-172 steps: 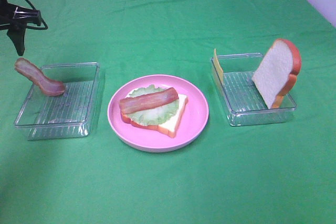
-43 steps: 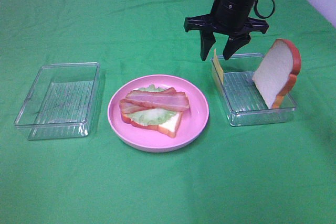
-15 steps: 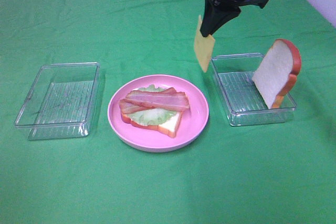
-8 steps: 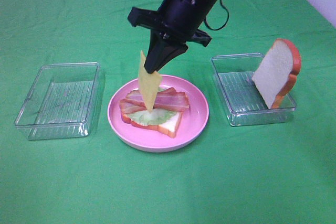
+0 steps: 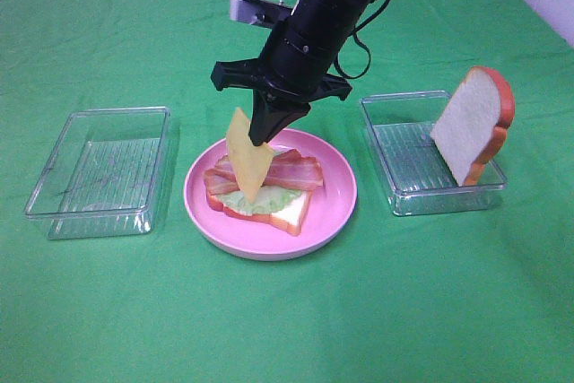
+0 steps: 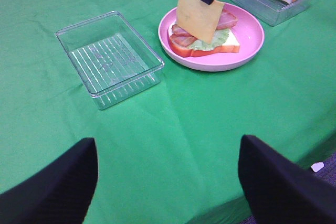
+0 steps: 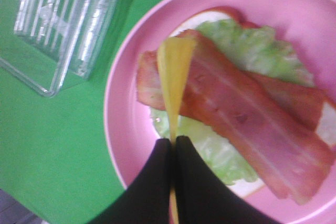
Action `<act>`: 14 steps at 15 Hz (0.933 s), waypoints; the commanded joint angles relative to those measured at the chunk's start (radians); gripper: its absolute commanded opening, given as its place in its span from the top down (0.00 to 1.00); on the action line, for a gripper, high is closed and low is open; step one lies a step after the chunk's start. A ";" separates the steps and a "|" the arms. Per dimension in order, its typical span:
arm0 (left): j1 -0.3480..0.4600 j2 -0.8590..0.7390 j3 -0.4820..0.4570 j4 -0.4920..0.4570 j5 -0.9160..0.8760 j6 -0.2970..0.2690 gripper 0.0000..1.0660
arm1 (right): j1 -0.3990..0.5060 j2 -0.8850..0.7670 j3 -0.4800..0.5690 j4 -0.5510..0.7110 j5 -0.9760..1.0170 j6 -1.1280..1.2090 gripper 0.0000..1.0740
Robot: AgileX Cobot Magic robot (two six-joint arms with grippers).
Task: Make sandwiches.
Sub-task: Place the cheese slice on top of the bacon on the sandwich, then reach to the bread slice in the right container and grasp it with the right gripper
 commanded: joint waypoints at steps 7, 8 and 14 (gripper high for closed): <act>-0.002 -0.006 0.002 0.003 -0.012 0.000 0.33 | 0.000 0.001 0.006 -0.184 -0.025 0.121 0.65; -0.002 -0.006 0.002 0.003 -0.012 0.000 0.33 | 0.000 0.001 0.006 -0.184 -0.025 0.121 0.48; -0.002 -0.006 0.002 0.003 -0.012 0.000 0.33 | -0.003 -0.101 -0.001 -0.422 0.029 0.203 0.29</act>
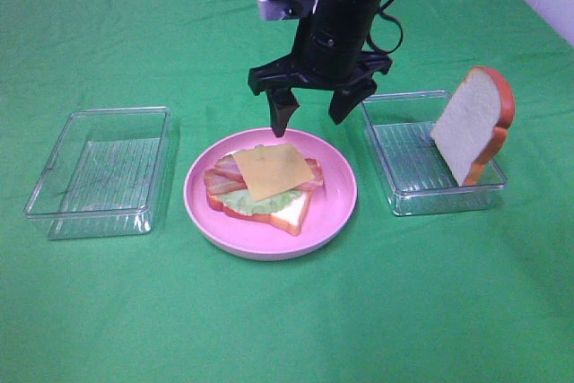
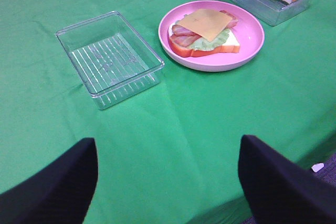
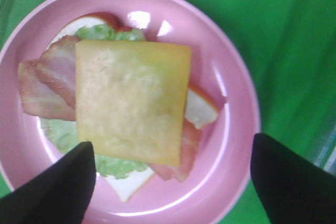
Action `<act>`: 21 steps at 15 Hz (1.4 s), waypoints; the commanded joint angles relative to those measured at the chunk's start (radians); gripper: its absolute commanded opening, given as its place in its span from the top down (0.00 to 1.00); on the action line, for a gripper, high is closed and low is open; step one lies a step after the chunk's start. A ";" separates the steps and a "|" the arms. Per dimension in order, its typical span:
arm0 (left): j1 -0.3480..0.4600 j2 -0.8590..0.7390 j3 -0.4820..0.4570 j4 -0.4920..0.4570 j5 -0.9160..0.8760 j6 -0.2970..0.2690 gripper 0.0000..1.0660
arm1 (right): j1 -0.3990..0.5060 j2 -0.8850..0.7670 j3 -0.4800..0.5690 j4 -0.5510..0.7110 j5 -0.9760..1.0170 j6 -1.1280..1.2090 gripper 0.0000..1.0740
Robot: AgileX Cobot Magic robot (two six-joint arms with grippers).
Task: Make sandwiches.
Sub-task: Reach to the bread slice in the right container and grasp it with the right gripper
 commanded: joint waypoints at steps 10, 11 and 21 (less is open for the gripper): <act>-0.002 -0.006 0.002 0.003 -0.012 0.000 0.33 | -0.288 -0.205 0.001 -0.181 0.179 0.033 0.29; -0.002 -0.006 0.002 0.003 -0.012 0.000 0.33 | -0.318 -0.205 0.001 -0.181 0.179 0.033 0.29; -0.002 -0.006 0.002 0.003 -0.012 0.000 0.33 | -0.479 -0.072 0.003 -0.026 0.179 -0.117 0.29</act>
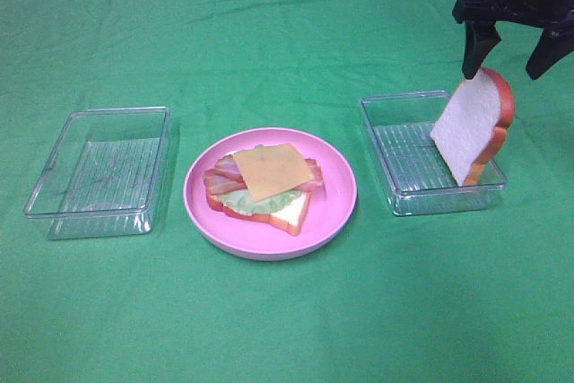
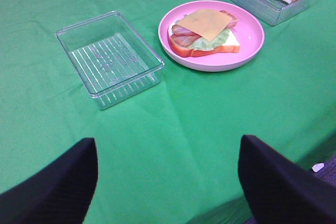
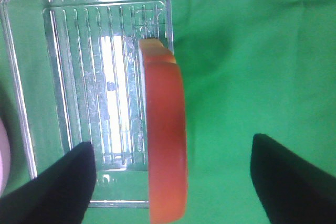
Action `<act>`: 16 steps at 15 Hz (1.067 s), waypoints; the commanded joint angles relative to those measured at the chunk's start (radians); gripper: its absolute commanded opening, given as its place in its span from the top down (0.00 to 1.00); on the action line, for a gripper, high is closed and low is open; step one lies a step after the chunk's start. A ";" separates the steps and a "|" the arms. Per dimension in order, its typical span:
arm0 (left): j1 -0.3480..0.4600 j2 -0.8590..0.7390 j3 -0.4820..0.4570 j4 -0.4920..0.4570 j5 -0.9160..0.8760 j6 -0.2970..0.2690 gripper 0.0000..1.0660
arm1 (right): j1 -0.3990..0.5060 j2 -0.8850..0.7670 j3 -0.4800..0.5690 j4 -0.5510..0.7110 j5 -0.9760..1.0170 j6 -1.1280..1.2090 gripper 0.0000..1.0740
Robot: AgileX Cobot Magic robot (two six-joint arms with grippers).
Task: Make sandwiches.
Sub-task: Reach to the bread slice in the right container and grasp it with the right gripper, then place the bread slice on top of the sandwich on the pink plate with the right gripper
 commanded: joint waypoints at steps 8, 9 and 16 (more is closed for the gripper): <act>-0.002 -0.006 0.002 0.003 -0.012 0.000 0.33 | -0.005 0.073 0.003 -0.010 0.007 -0.045 0.77; -0.002 -0.006 0.002 0.003 -0.012 0.000 0.33 | -0.005 0.073 0.001 -0.009 0.012 -0.041 0.91; -0.002 -0.006 0.002 0.003 -0.012 0.000 0.33 | -0.003 -0.019 0.001 0.156 0.039 -0.044 1.00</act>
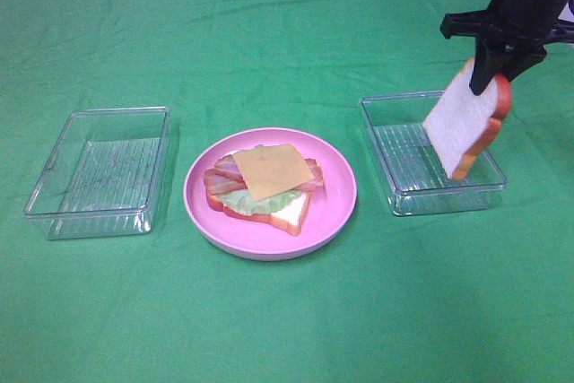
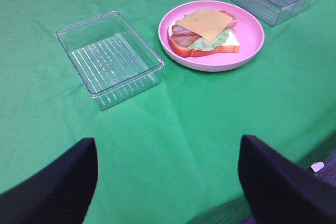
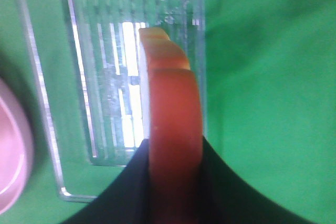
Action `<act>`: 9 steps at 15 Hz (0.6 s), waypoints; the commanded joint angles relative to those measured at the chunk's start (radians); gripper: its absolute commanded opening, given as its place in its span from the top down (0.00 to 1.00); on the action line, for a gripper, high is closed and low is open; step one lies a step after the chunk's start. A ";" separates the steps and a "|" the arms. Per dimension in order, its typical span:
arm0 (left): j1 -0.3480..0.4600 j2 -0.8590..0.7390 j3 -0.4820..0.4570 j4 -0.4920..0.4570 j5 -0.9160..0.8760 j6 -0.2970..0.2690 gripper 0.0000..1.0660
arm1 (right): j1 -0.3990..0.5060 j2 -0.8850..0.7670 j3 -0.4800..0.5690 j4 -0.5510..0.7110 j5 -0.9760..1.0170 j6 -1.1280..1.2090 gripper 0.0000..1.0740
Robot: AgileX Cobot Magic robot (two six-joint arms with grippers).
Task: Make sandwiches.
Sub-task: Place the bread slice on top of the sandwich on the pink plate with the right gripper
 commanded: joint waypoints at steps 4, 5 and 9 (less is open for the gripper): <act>-0.002 -0.006 0.002 0.003 -0.012 0.000 0.33 | -0.001 -0.119 0.068 0.393 0.038 -0.100 1.00; -0.002 -0.006 0.002 0.003 -0.012 0.000 0.33 | -0.001 -0.124 0.112 0.477 0.020 -0.132 1.00; -0.002 -0.006 0.002 0.003 -0.012 0.000 0.33 | 0.047 -0.125 0.293 0.764 -0.079 -0.270 1.00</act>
